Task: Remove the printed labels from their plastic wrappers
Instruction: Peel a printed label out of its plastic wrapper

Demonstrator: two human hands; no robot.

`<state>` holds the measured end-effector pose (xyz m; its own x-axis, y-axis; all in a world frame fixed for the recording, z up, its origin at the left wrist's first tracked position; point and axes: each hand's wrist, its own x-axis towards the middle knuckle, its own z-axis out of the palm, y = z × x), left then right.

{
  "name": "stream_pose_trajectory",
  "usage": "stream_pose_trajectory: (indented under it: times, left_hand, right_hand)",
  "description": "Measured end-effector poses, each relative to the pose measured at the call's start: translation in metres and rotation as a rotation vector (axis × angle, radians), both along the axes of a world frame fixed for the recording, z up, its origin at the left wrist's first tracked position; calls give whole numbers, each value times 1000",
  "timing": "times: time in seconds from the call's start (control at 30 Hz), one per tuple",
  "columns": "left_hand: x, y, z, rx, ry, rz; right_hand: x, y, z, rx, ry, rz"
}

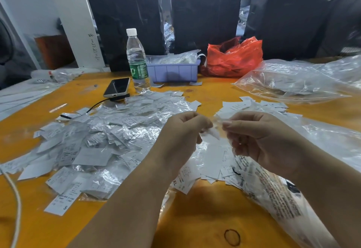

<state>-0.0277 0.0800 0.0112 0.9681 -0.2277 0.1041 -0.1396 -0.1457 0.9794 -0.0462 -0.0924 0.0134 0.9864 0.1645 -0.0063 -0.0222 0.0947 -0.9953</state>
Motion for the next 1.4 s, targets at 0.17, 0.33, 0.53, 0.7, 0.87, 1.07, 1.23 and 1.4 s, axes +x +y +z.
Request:
stream_pose_trajectory:
  times: [0.17, 0.33, 0.53, 0.7, 0.87, 1.07, 1.23, 1.4]
  left_hand:
    - [2, 0, -2, -49, -62, -3]
    - [-1, 0, -2, -16, -70, -115]
    - [0, 2, 0, -32, -41, -90]
    - [-2, 1, 0, -44, -45, -202]
    - [2, 2, 1, -175, 16, -151]
    - [3, 2, 0, -361, 48, -176]
    - [-3, -6, 0, -500, 212, -317]
    - [-3, -5, 4, -661, 238, -219]
  right_hand:
    - [-2, -1, 1, -23, 1, 98]
    - [-2, -2, 1, -31, -1, 158]
    - [-3, -3, 0, 14, 8, 136]
    - [-4, -3, 0, 15, 63, 297]
    - [-4, -3, 2, 70, 52, 213]
    - [-5, -1, 3, 94, 32, 194]
    - [-7, 2, 3, 86, 3, 217]
    - [-5, 1, 1, 135, 25, 208]
